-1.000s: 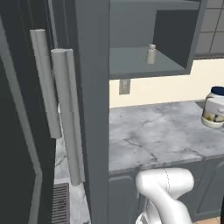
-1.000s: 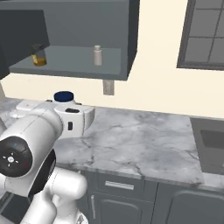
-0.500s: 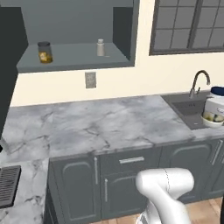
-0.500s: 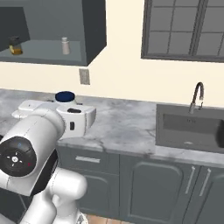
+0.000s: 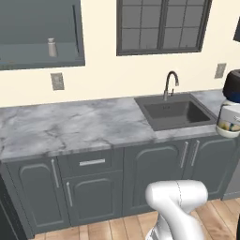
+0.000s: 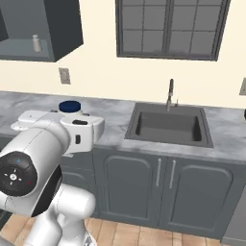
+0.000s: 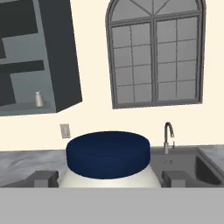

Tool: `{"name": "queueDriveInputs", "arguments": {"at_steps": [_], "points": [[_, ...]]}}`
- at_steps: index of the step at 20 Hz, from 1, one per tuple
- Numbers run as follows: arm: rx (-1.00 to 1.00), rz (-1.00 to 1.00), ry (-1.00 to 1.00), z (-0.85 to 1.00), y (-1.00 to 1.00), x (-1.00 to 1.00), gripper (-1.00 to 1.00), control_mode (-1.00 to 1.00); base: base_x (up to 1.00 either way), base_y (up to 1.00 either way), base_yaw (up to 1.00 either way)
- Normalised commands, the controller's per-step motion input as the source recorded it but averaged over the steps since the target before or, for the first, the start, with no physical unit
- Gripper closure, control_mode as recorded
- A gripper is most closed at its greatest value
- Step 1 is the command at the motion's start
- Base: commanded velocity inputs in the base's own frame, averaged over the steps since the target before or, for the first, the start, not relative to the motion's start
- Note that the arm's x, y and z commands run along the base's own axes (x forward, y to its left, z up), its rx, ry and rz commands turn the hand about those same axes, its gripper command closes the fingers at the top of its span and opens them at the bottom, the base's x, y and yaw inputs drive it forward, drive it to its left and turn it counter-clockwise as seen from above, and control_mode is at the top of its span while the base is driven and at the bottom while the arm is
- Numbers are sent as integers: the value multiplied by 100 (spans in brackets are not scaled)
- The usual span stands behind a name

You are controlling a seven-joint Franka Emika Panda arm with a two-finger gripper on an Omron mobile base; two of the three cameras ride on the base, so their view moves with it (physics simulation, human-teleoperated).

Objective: Collect the turmeric, mayonnaise, and shaker from the cabinet and place them next to the stove.

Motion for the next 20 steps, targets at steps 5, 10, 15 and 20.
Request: {"name": "queueDriveInputs", "arguments": {"at_steps": [5, 10, 15, 20], "points": [[0, 0, 0, 0, 0, 0, 100, 100, 0, -84, 0], [0, 0, 0, 0, 0, 0, 100, 100, 0, -82, 0], [0, 0, 0, 0, 0, 0, 100, 100, 16, -87, 0], [0, 0, 0, 0, 0, 0, 100, 100, 20, -86, 0]]}}
